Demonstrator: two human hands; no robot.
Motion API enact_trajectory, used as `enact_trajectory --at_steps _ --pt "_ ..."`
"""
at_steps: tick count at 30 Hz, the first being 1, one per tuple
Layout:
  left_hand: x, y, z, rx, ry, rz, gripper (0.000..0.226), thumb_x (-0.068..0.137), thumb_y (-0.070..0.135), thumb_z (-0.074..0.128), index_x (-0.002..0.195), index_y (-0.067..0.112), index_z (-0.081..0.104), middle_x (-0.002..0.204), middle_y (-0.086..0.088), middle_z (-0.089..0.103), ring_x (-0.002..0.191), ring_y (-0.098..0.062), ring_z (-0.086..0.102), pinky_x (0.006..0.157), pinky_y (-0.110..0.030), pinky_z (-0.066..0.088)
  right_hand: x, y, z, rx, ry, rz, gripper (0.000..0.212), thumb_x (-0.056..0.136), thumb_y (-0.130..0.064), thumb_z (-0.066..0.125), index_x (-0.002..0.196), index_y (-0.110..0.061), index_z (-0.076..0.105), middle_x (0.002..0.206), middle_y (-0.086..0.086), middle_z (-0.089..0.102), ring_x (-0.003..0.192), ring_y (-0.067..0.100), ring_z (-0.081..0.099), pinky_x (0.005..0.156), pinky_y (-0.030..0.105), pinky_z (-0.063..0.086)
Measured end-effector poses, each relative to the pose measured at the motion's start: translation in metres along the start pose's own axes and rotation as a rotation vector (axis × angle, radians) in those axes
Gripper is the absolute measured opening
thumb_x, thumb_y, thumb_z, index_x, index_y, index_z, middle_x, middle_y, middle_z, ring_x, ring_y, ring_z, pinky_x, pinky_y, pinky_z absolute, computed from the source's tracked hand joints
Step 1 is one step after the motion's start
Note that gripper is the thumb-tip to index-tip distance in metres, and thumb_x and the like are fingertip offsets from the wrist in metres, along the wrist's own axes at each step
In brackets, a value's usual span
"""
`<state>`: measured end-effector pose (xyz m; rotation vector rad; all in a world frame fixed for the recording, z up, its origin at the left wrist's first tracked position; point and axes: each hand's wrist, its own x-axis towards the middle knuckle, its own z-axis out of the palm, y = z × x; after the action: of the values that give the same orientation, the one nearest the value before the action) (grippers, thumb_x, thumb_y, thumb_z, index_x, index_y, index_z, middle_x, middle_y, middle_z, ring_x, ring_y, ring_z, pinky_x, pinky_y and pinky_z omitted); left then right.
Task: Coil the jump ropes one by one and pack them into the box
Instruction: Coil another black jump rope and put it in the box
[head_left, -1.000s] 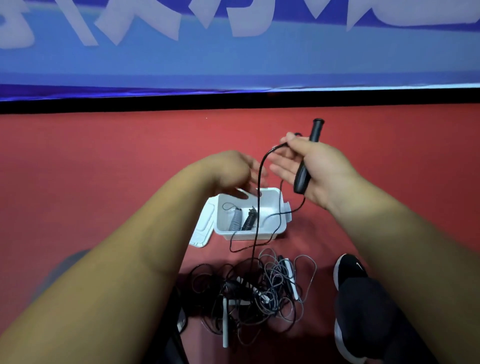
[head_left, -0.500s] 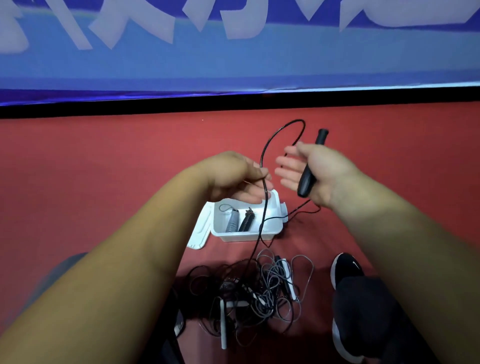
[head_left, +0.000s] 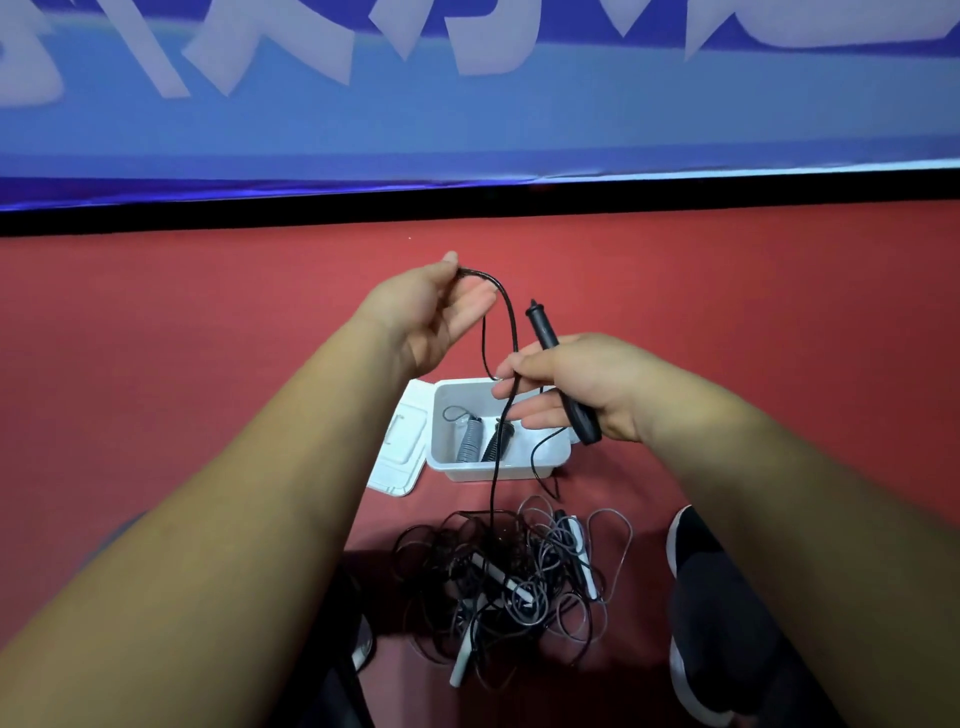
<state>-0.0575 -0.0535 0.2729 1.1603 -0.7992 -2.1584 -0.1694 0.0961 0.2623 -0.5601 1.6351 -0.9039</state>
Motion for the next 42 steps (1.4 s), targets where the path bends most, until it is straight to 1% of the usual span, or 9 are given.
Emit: enact_trajectory --at_steps 8,11,15,20,23,26,30,36,42 --pt "-0.002 -0.006 -0.008 0.553 -0.213 -0.206 0.047 0.097 -0.007 0.027 0.133 0.001 0.056 0.123 -0.011 0.074 0.108 -0.027 0.074 0.099 -0.045 0.058 -0.009 -0.022 -0.001 0.596 -0.017 -0.118 0.017 0.110 -0.016 0.054 0.099 -0.008 0.065 0.065 -0.001 0.061 0.053 0.010 0.064 0.054 0.027 0.061" --pt "-0.006 -0.015 -0.008 0.830 -0.332 -0.233 0.055 0.091 -0.017 0.027 0.127 0.005 0.061 0.122 -0.011 0.073 0.111 -0.027 0.072 0.089 -0.039 0.056 -0.017 -0.034 -0.012 0.793 -0.014 -0.193 0.020 0.111 -0.014 0.052 0.096 -0.009 0.063 0.066 -0.001 0.063 0.054 0.005 0.064 0.055 0.024 0.059" --pt "-0.013 -0.028 -0.011 1.081 -0.631 -0.338 0.055 0.096 -0.017 0.045 0.131 0.018 0.067 0.136 0.001 0.070 0.132 -0.020 0.062 0.098 -0.037 0.049 -0.019 -0.036 -0.026 1.001 0.086 -0.244 0.021 0.111 -0.010 0.053 0.094 -0.005 0.065 0.071 0.006 0.073 0.065 0.011 0.076 0.060 0.028 0.063" --pt "-0.019 -0.041 -0.007 1.192 -0.721 -0.354 0.037 0.104 0.003 0.057 0.136 0.020 0.066 0.131 0.001 0.073 0.116 -0.011 0.067 0.096 -0.030 0.048 -0.010 -0.031 -0.038 1.077 0.160 -0.256 0.023 0.111 -0.011 0.052 0.096 -0.002 0.066 0.080 0.013 0.074 0.074 0.021 0.080 0.062 0.035 0.064" --pt "-0.020 -0.041 -0.006 1.138 -0.702 -0.359 0.024 0.105 0.006 0.057 0.126 0.007 0.069 0.108 -0.007 0.076 0.109 -0.022 0.073 0.098 -0.034 0.057 -0.004 -0.026 -0.042 0.895 0.212 -0.174 0.026 0.113 -0.022 0.051 0.100 -0.005 0.066 0.085 0.015 0.077 0.084 0.027 0.081 0.070 0.043 0.067" --pt "-0.021 -0.034 0.000 0.950 -0.607 -0.324 0.017 0.106 0.005 0.054 0.116 0.005 0.068 0.094 -0.006 0.074 0.090 -0.020 0.077 0.076 -0.029 0.065 0.010 -0.010 -0.044 0.392 0.237 0.020 0.034 0.113 -0.040 0.049 0.113 -0.014 0.071 0.108 0.012 0.077 0.098 0.028 0.077 0.080 0.043 0.063" --pt "-0.019 -0.021 0.009 0.573 -0.465 -0.229 0.014 0.106 0.005 0.054 0.109 0.002 0.067 0.087 -0.005 0.075 0.080 -0.010 0.077 0.074 -0.020 0.062 0.017 0.006 -0.035 0.056 0.113 0.172 0.022 0.108 -0.032 0.056 0.120 -0.022 0.071 0.111 0.000 0.079 0.100 0.021 0.074 0.081 0.037 0.061" --pt "-0.013 -0.001 0.005 -0.015 -0.241 -0.129 0.013 0.104 -0.001 0.054 0.099 -0.003 0.065 0.084 -0.013 0.075 0.079 -0.021 0.079 0.069 -0.021 0.063 0.014 0.018 -0.014 -0.099 -0.069 0.167 0.023 0.104 -0.019 0.061 0.116 -0.031 0.076 0.120 -0.009 0.077 0.107 0.018 0.072 0.085 0.035 0.058" --pt "-0.006 0.011 -0.010 -0.192 -0.137 -0.057 0.016 0.103 -0.003 0.057 0.118 -0.006 0.060 0.099 -0.019 0.071 0.084 -0.028 0.079 0.070 -0.025 0.064 0.017 0.024 0.006 -0.040 -0.002 0.067 0.023 0.109 -0.035 0.060 0.121 -0.017 0.067 0.108 0.008 0.076 0.098 0.028 0.076 0.079 0.041 0.062"
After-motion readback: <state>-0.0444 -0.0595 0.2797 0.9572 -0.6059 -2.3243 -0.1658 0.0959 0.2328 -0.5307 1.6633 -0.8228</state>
